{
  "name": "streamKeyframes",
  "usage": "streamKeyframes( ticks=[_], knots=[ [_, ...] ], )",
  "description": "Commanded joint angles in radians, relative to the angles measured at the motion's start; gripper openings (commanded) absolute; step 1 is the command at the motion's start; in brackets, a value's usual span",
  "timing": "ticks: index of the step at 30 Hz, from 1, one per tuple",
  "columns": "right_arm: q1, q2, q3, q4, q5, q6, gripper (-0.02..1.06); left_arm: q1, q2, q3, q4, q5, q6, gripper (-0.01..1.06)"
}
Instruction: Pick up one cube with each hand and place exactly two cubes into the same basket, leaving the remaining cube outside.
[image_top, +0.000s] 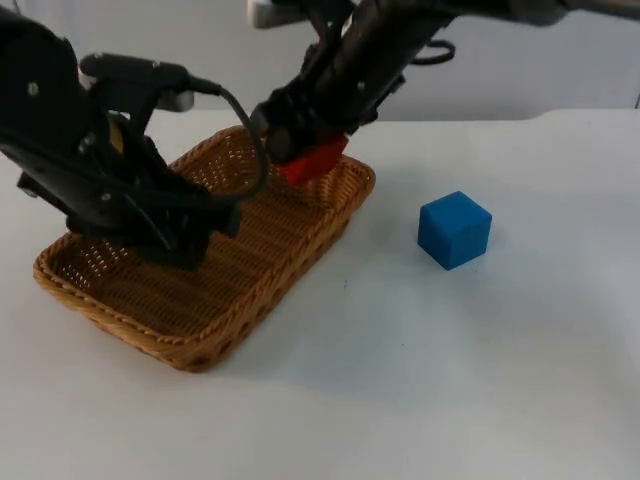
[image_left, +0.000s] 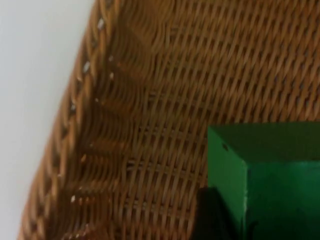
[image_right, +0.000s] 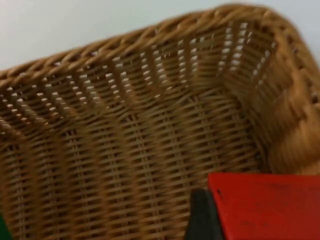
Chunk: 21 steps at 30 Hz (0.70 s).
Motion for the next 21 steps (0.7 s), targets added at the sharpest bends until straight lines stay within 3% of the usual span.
streamKeyframes(
  ticks=[1, 5, 14, 16, 18, 19, 21],
  knots=[
    [0.005, 0.017, -0.011, 0.033, -0.029, -0.022, 0.0, 0.003, 0.017, -0.006, 0.006, -0.037, 0.002, 0.0],
    [0.005, 0.042, -0.011, 0.118, -0.046, -0.109, 0.0, 0.003, 0.053, -0.006, 0.006, -0.066, 0.002, 0.0],
    [0.005, 0.081, -0.011, 0.123, -0.044, -0.112, 0.0, 0.003, 0.09, -0.006, 0.01, -0.086, 0.002, 0.0],
    [0.005, 0.081, -0.011, 0.13, -0.046, -0.112, 0.07, 0.003, 0.09, -0.006, 0.01, -0.088, 0.002, 0.0],
    [0.005, 0.081, -0.011, 0.161, -0.048, -0.134, 0.22, 0.003, 0.09, -0.006, 0.006, -0.09, 0.002, 0.05],
    [0.005, 0.081, -0.011, 0.161, -0.048, -0.134, 0.22, 0.003, 0.09, -0.006, 0.006, -0.09, 0.002, 0.05],
    [0.005, 0.081, -0.011, 0.172, -0.048, -0.137, 0.41, 0.003, 0.088, -0.006, 0.001, -0.09, 0.002, 0.19]
  ],
)
